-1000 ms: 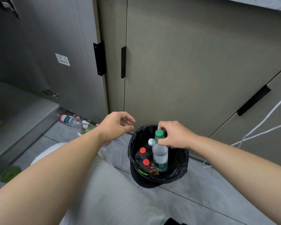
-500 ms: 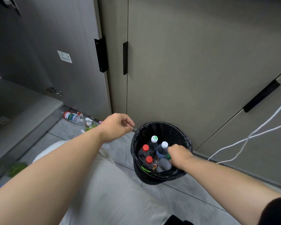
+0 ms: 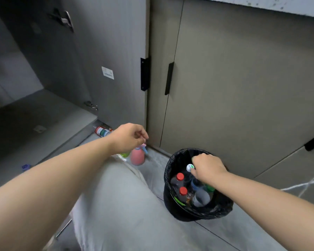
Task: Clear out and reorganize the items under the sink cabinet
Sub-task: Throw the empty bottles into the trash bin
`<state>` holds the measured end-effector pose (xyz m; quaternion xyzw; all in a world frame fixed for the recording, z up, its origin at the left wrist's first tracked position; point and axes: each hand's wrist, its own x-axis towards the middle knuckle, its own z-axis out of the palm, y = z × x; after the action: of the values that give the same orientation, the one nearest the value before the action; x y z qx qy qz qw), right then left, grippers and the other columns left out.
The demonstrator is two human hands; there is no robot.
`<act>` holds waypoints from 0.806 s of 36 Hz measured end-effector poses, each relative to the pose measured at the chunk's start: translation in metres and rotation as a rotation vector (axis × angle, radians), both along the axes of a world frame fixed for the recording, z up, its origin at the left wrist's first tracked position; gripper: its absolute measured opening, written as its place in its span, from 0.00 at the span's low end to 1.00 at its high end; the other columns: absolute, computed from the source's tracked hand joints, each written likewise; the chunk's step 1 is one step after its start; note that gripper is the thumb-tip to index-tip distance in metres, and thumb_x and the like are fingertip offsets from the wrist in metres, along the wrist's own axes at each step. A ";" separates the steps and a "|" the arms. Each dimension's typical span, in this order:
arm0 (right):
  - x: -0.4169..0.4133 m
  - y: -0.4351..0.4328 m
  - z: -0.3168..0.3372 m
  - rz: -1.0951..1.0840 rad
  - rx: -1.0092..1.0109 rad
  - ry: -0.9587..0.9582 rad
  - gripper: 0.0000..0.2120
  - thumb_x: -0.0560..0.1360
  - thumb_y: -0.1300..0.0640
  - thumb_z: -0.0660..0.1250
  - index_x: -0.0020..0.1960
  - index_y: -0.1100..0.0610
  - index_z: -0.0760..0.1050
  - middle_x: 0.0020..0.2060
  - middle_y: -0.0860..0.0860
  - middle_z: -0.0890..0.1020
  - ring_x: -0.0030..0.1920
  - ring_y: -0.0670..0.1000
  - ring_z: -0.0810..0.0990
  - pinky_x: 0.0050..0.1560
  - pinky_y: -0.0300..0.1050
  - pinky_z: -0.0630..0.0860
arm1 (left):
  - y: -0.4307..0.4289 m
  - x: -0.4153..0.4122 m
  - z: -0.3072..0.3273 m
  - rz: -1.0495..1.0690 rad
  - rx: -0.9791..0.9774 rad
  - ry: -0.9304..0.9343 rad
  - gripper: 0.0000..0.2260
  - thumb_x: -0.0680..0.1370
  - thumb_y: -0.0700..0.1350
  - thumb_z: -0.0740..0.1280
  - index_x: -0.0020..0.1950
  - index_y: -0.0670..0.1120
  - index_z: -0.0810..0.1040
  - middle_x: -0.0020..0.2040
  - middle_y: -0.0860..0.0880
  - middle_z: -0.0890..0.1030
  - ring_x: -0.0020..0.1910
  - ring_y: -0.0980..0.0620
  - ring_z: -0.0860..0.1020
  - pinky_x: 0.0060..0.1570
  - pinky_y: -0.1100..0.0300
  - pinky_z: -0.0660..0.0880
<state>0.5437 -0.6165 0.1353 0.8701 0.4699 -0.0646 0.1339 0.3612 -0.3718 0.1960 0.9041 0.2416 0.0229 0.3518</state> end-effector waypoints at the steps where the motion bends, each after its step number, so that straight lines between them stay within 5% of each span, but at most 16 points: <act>1: -0.003 0.014 0.009 0.037 0.069 0.009 0.10 0.77 0.46 0.63 0.45 0.52 0.74 0.48 0.54 0.83 0.50 0.61 0.82 0.39 0.48 0.70 | 0.010 -0.010 0.003 0.011 0.045 0.017 0.06 0.77 0.41 0.70 0.49 0.52 0.84 0.41 0.58 0.83 0.40 0.63 0.80 0.40 0.76 0.72; 3: -0.011 0.043 0.025 0.096 0.195 0.044 0.11 0.77 0.45 0.61 0.44 0.52 0.74 0.46 0.52 0.82 0.48 0.60 0.82 0.39 0.48 0.74 | 0.029 -0.035 0.008 0.045 0.118 0.072 0.06 0.77 0.42 0.70 0.49 0.53 0.84 0.42 0.59 0.83 0.38 0.66 0.79 0.39 0.75 0.71; 6: -0.028 0.093 0.045 0.140 0.339 0.144 0.10 0.76 0.45 0.61 0.46 0.51 0.77 0.46 0.50 0.82 0.48 0.59 0.81 0.44 0.49 0.79 | 0.058 -0.074 0.013 0.098 0.218 0.162 0.06 0.78 0.43 0.69 0.52 0.52 0.83 0.44 0.58 0.82 0.42 0.56 0.79 0.45 0.64 0.73; 11: -0.060 0.175 0.061 0.227 0.400 0.323 0.07 0.75 0.50 0.62 0.42 0.49 0.78 0.41 0.46 0.81 0.44 0.53 0.80 0.44 0.47 0.78 | 0.100 -0.134 0.014 0.197 0.286 0.276 0.08 0.78 0.42 0.67 0.53 0.52 0.83 0.44 0.56 0.80 0.45 0.54 0.79 0.46 0.63 0.72; 16: -0.083 0.245 0.042 0.271 0.291 0.478 0.05 0.74 0.55 0.63 0.42 0.48 0.77 0.43 0.49 0.83 0.46 0.54 0.80 0.50 0.47 0.78 | 0.135 -0.173 -0.006 0.295 0.254 0.289 0.08 0.79 0.43 0.67 0.54 0.52 0.83 0.49 0.54 0.82 0.49 0.52 0.80 0.50 0.60 0.76; 19: -0.094 0.276 0.013 0.255 0.181 0.541 0.05 0.75 0.55 0.65 0.46 0.52 0.80 0.39 0.49 0.81 0.42 0.55 0.80 0.44 0.41 0.74 | 0.154 -0.185 -0.030 0.331 0.203 0.266 0.06 0.79 0.42 0.68 0.51 0.52 0.82 0.48 0.54 0.81 0.50 0.52 0.80 0.52 0.59 0.76; 26: -0.103 0.343 -0.070 0.189 -0.028 0.605 0.11 0.75 0.55 0.68 0.57 0.54 0.79 0.55 0.55 0.83 0.52 0.54 0.81 0.42 0.38 0.69 | 0.201 -0.186 -0.104 0.332 0.060 0.193 0.07 0.79 0.41 0.67 0.51 0.52 0.82 0.46 0.58 0.79 0.46 0.58 0.77 0.43 0.70 0.70; 29: -0.102 0.378 -0.103 0.143 -0.057 0.619 0.18 0.75 0.52 0.68 0.64 0.53 0.76 0.60 0.55 0.80 0.54 0.54 0.80 0.48 0.39 0.71 | 0.226 -0.179 -0.135 0.320 -0.014 0.177 0.07 0.80 0.44 0.66 0.50 0.56 0.81 0.50 0.57 0.81 0.49 0.58 0.79 0.49 0.64 0.76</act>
<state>0.4415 -0.2386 0.0319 0.7698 0.5461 -0.3300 0.0132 0.1824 -0.1462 0.0608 0.8501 0.4127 -0.0028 0.3272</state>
